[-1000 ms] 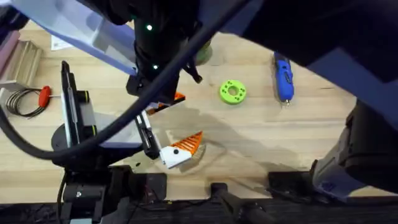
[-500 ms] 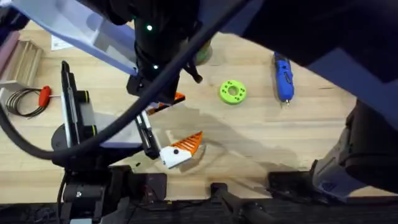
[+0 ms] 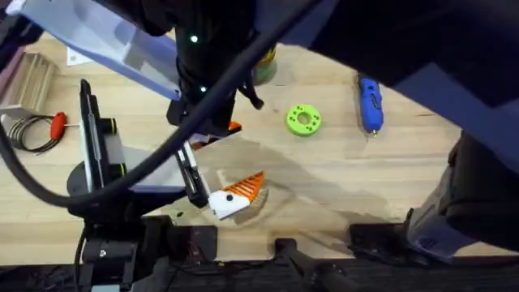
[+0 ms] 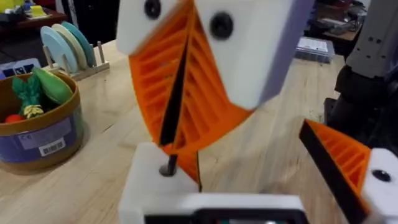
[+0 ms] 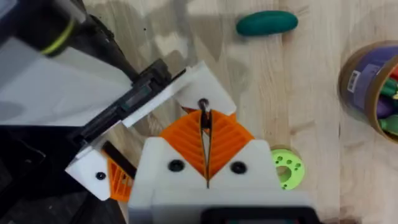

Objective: Pick up the gripper from the table and insert it into the empty holder that is missing its gripper. Then pick up a screw, insert it into the mounting hole, and use the screwdriver to tighten it. Finally, clean up the table by picking up the vegetable and placing it into the bucket.

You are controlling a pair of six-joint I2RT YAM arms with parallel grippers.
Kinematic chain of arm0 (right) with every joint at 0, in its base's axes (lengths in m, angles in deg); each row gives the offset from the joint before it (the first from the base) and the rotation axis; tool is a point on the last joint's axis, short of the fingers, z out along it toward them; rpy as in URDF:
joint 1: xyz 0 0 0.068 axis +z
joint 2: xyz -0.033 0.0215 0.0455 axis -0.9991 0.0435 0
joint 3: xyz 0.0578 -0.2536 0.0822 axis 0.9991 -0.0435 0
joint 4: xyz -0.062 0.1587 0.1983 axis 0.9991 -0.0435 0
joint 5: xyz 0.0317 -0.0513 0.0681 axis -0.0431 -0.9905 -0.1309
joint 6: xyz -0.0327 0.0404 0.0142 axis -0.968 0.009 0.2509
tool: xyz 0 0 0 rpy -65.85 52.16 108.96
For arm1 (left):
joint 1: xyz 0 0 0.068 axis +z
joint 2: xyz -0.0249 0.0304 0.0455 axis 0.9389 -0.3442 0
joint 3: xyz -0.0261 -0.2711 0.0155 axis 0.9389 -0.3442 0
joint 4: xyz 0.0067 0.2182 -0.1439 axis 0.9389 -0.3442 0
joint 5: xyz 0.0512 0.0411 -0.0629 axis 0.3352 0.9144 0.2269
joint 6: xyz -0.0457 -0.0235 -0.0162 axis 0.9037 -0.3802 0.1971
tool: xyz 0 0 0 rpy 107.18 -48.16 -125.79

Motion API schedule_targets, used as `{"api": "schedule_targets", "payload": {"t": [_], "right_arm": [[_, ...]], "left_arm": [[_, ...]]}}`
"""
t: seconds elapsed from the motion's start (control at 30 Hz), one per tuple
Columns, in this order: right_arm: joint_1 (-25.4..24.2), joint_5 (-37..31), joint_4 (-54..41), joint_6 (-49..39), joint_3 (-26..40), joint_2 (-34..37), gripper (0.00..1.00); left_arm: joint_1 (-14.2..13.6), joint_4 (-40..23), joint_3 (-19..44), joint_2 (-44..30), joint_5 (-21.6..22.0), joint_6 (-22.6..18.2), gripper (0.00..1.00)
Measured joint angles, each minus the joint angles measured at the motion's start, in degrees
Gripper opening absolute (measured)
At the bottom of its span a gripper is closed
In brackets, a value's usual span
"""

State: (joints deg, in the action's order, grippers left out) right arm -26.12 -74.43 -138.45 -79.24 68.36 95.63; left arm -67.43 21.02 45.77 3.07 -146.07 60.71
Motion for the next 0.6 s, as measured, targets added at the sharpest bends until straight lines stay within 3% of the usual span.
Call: {"api": "schedule_targets", "payload": {"t": [0.6], "right_arm": [[0.0,0.0,1.02,0.0,0.11,0.84,0.005]], "left_arm": [[0.0,-0.02,0.0,-0.02,0.0,0.44,0.985]]}}
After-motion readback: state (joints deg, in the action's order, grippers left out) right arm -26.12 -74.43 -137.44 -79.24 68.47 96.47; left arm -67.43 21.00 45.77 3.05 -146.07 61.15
